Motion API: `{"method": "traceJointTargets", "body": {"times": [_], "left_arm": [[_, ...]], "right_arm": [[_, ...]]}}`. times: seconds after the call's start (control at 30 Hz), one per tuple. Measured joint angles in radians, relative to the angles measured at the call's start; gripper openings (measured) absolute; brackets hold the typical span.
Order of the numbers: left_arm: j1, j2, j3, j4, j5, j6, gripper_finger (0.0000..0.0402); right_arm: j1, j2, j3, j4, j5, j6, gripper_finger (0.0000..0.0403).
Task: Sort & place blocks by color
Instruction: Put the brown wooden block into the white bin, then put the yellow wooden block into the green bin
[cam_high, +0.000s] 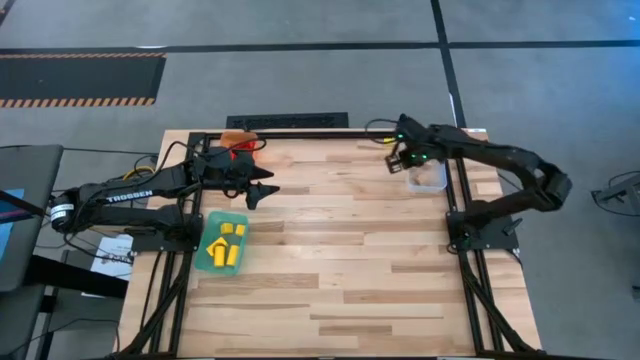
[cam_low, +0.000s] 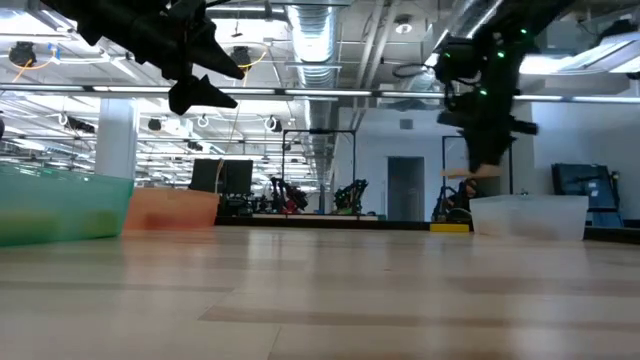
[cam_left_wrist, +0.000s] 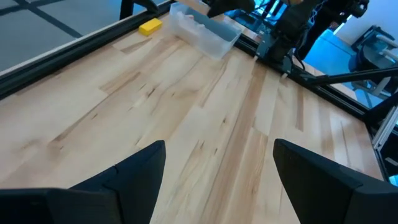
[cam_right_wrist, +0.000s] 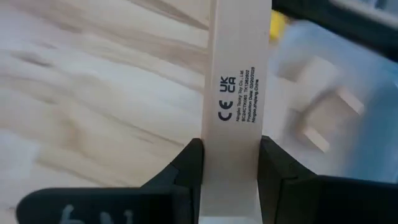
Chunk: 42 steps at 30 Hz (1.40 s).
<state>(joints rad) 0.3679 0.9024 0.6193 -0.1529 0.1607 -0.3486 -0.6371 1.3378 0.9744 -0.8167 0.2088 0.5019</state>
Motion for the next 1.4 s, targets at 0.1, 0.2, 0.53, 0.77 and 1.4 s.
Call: {"method": "traceJointTargets", "body": {"times": [0.1, 0.2, 0.53, 0.77, 1.4], "left_arm": [[0.0, 0.0, 0.0, 0.001, -0.008, 0.019, 0.0286], [0.0, 0.0, 0.0, 0.002, -0.013, 0.023, 0.0286], [0.0, 0.0, 0.0, 0.013, -0.015, 0.024, 0.0286], [0.0, 0.0, 0.0, 0.013, -0.009, 0.0, 0.0286], [0.0, 0.0, 0.0, 0.009, -0.034, -0.05, 0.0286]], "right_arm": [[-0.05, -0.043, -0.068, -0.021, 0.012, 0.03, 0.0101], [-0.094, -0.055, -0.129, -0.067, 0.049, 0.08, 0.0101], [-0.198, -0.056, -0.184, 0.004, 0.034, 0.126, 0.0239], [-0.223, -0.056, -0.089, 0.014, 0.025, 0.1, 0.0343], [-0.22, 0.519, 0.317, 0.165, -0.096, -0.1, 0.0229]]}}
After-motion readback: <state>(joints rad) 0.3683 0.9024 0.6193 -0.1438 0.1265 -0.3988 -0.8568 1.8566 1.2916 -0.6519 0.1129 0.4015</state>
